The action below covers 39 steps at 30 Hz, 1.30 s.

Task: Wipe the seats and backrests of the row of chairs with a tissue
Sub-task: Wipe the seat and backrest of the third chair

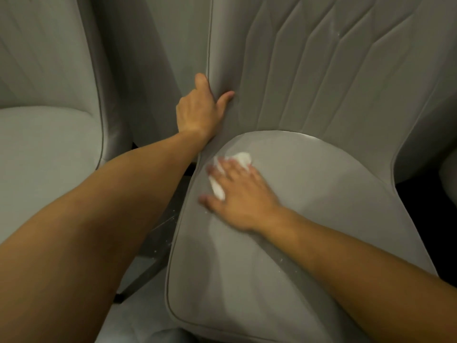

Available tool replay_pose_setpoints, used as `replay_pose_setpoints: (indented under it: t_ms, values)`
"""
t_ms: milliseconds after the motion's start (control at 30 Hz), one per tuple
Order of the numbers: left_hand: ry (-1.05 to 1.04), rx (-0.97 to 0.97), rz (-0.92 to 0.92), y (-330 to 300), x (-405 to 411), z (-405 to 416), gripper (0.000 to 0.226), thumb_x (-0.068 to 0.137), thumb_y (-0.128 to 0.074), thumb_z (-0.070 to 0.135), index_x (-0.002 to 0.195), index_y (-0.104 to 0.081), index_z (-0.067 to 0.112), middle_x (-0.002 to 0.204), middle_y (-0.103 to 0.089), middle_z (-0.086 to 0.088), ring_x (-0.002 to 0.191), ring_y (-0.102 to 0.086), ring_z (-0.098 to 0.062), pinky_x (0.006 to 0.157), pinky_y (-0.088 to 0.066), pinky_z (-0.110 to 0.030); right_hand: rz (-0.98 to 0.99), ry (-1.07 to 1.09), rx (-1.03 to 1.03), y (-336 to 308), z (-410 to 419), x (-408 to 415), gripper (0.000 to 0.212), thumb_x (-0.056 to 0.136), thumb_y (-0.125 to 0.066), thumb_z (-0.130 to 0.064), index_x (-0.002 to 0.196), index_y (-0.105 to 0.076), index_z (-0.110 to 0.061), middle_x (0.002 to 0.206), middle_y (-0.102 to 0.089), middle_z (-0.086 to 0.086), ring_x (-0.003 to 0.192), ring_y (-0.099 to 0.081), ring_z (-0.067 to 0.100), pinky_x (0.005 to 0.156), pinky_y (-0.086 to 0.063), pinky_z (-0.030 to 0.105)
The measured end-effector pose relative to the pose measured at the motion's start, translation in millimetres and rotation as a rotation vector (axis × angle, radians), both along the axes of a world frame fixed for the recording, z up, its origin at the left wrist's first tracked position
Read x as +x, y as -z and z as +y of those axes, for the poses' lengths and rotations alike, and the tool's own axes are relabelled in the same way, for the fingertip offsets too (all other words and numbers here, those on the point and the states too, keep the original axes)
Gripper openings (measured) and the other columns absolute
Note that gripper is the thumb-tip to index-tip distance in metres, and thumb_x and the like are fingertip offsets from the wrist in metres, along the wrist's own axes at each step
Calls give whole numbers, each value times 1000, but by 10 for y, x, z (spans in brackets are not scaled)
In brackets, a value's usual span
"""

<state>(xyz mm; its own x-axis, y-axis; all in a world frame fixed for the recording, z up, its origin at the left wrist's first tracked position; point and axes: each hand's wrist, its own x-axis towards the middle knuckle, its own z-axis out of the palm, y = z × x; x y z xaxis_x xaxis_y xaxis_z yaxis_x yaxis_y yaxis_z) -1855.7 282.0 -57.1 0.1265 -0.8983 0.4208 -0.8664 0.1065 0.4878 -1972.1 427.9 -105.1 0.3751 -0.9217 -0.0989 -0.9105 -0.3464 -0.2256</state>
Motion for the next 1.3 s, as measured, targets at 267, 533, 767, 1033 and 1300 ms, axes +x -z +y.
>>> replay_pose_setpoints:
  t_ms: [267,533,767,1033,1300]
  values:
    - [-15,-28,-11,43,-22,-14,59,90,-48,63,112,-41,9,103,-67,-17,95,-60,-44,72,-41,-44,-17,139,70,49,-247,70,94,85,-22,-86,161,-5,-33,169,8,-2,154,10,16,123,7,46]
    - [-6,3,-4,0,-26,-5,61,89,-48,64,115,-42,9,108,-66,-18,98,-59,-44,76,-42,-46,9,-340,137,-176,913,342,86,90,-24,-82,160,-8,-34,169,6,-2,153,14,18,122,13,44]
    - [-16,42,-37,-57,-17,28,65,90,-49,63,121,-40,7,112,-64,-22,103,-57,-46,80,-42,-48,163,-170,57,-139,813,-239,79,93,-16,-76,159,-2,-37,168,11,-2,154,12,21,123,9,50]
    - [-21,90,-71,-142,-60,104,67,93,-47,59,131,-35,5,120,-61,-24,108,-55,-46,82,-41,-48,164,488,121,-8,-29,-1451,85,86,-5,-85,158,0,-41,168,10,-2,154,11,22,121,9,51]
    - [26,302,-239,-413,34,233,59,95,-50,50,124,-36,1,123,-55,-27,111,-54,-46,85,-42,-49,101,499,69,39,-47,-1398,92,81,-8,-89,159,-4,-40,169,7,-4,154,10,20,122,9,50]
